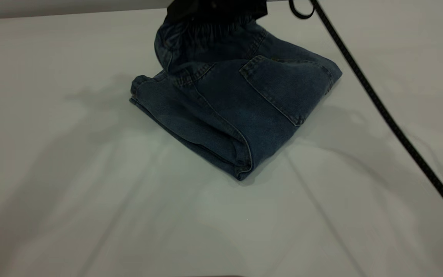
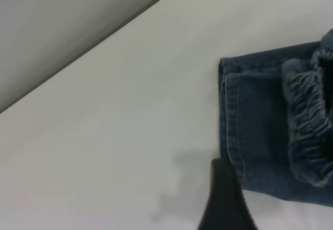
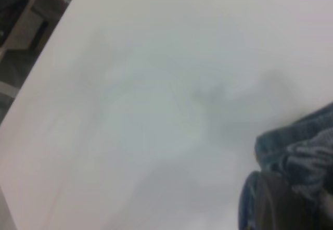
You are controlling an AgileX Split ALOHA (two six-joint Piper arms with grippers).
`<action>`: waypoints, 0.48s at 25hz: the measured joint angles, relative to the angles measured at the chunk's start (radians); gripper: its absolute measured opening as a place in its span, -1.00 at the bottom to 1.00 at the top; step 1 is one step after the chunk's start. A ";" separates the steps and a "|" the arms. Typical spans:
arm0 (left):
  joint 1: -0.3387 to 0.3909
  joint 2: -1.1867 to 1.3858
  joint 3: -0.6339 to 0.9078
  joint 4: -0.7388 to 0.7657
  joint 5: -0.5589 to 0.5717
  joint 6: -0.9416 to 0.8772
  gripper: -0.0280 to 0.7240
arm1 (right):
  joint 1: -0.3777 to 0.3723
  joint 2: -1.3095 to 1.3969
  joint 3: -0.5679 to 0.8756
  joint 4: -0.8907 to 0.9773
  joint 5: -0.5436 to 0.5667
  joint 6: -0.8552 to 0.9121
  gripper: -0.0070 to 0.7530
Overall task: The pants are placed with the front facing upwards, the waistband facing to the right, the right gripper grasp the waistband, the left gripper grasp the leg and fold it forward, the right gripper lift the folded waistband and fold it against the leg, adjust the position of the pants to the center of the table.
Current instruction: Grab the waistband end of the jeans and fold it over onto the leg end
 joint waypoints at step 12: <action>0.000 0.000 0.000 -0.002 0.005 0.000 0.25 | 0.018 0.056 -0.025 0.005 0.029 0.012 -0.35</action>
